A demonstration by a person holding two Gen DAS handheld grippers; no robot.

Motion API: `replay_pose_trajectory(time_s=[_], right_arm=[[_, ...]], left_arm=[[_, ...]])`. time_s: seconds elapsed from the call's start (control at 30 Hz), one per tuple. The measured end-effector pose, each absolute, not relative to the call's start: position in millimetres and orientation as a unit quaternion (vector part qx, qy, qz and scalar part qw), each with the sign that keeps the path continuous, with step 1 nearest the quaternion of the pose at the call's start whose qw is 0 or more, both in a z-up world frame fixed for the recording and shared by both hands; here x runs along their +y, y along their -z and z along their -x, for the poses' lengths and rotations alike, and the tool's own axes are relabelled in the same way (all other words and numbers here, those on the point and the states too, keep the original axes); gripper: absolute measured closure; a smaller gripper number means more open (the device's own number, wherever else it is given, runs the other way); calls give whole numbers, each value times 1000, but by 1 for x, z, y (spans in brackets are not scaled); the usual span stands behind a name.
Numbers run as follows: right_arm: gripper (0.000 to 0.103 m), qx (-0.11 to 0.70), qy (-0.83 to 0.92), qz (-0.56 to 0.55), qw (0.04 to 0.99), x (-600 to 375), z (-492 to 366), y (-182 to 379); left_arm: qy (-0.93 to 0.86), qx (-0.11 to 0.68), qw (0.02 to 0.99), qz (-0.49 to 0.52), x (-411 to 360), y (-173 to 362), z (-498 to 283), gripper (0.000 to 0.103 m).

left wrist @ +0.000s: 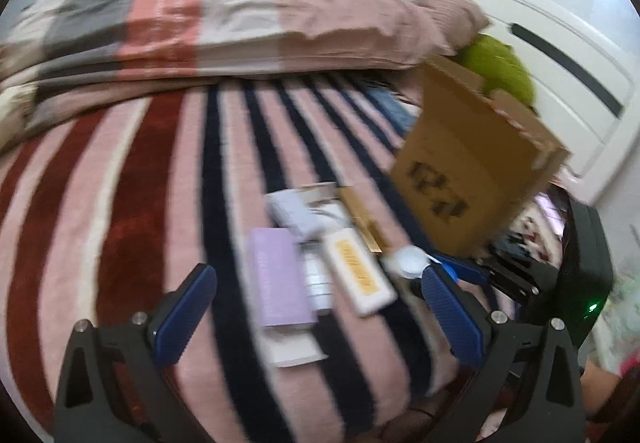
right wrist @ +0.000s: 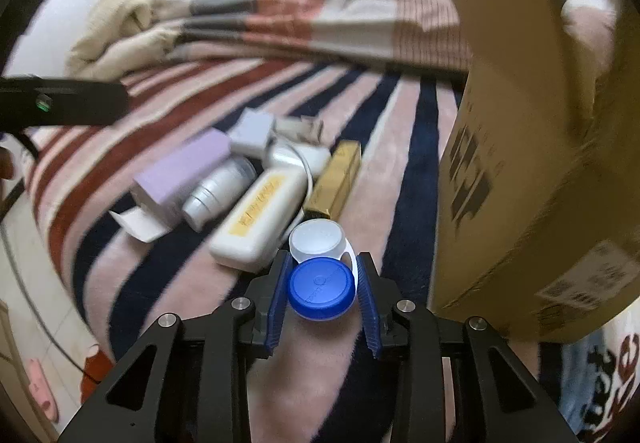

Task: Organize rigid objects
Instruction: 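Lower the right gripper onto the blue-capped container and close it, then carry the blue-capped container into the cardboard box and open the right gripper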

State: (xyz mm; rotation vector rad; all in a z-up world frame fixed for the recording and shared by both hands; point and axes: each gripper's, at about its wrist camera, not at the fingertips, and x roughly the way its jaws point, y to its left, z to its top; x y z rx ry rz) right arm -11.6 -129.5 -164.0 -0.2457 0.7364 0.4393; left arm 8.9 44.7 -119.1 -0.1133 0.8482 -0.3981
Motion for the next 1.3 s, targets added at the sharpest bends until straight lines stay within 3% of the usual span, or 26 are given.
replay_pose_trajectory(time_s=[0.27, 0.53, 0.73, 1.13, 1.17, 1.23, 1.3], right_arm=[[75, 278, -323, 129, 895, -110, 28, 86], [75, 226, -340, 156, 899, -116, 17, 34], [76, 236, -308, 156, 908, -154, -7, 17], [76, 405, -237, 146, 871, -236, -93, 18], [76, 424, -234, 145, 863, -238, -100, 22], [75, 448, -230, 142, 852, -240, -109, 27], [71, 460, -221, 148, 847, -241, -112, 30]], left_arm=[[292, 392, 869, 72, 28, 70, -15, 13], [369, 381, 846, 64, -3, 24, -43, 51], [377, 398, 836, 18, -58, 3, -80, 62], [372, 509, 776, -24, -161, 32, -168, 62], [367, 515, 774, -28, -164, 35, -169, 60], [353, 524, 774, -35, -166, 38, -172, 39], [346, 522, 779, -36, -162, 37, -170, 33]])
